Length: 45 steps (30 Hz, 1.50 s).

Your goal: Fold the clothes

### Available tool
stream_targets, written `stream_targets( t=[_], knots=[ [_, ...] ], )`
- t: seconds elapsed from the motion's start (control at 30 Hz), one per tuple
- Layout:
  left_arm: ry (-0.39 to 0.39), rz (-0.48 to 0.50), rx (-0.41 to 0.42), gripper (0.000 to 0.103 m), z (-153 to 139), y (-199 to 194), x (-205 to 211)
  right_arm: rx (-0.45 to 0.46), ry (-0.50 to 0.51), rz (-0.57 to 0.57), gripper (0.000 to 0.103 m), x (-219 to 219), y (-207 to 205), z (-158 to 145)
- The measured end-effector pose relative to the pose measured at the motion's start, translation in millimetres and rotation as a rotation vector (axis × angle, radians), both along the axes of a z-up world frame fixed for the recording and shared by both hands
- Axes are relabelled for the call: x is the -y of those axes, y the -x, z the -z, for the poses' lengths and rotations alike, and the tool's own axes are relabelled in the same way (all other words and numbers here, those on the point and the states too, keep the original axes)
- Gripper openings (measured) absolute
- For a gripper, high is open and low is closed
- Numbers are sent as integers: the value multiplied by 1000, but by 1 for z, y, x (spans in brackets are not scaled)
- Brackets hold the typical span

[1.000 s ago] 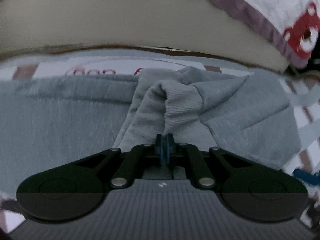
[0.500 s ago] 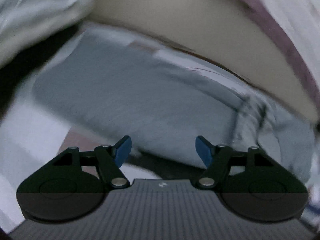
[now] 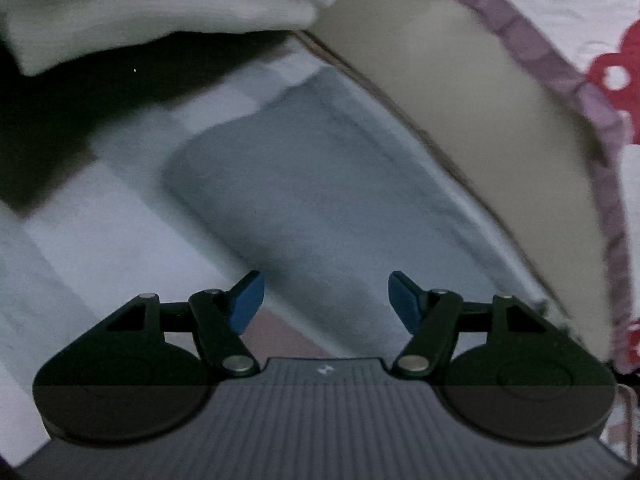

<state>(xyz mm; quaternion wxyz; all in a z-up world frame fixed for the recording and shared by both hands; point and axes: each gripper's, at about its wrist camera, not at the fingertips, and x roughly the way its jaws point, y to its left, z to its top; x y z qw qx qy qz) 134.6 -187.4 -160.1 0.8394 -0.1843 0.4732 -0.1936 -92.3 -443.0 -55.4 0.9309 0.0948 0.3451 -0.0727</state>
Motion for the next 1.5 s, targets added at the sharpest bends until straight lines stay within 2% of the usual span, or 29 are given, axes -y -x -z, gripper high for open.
stream_targets(
  t=[0.2,0.37,0.43,0.5,0.57,0.6,0.63,0.67,0.73,0.83,1.0,1.1,1.2,1.33,1.4,1.5],
  knots=[
    [-14,-92,44,71,6,-12,6,10,-101,30,58,-1,-25,12],
    [-84,-61,125,74,8,-28,32,-30,24,-121,60,-18,-77,30],
    [-124,-63,166,73,9,-26,40,-57,78,-150,60,-22,-93,43],
    [-201,-53,214,73,10,-17,51,-53,124,-161,60,-23,-103,57],
    [-291,-23,267,69,11,-7,64,-50,128,-188,60,-22,-111,67],
    [-296,-10,285,56,11,-5,66,-49,130,-202,60,-22,-115,72],
    [-279,3,295,29,12,-5,65,-48,133,-216,60,-22,-120,77],
    [-256,16,296,21,11,-6,63,-50,135,-228,60,-21,-124,82],
    [-219,34,303,16,6,-9,59,-83,136,-232,60,-22,-129,87],
    [-265,96,414,15,-15,4,69,-65,84,-198,63,-18,-125,83],
    [-265,214,616,14,-71,41,99,31,-59,-88,63,7,-75,57],
    [-213,318,712,14,-110,70,129,94,-145,-18,63,24,-41,40],
    [-137,449,779,14,-146,111,166,124,-173,44,63,53,2,26],
    [-31,636,756,13,-165,152,231,113,-194,128,63,99,66,17],
    [-23,711,694,13,-154,166,269,108,-204,173,63,121,97,13],
    [-35,814,583,13,-128,185,330,128,-227,293,63,151,134,31]
  ],
)
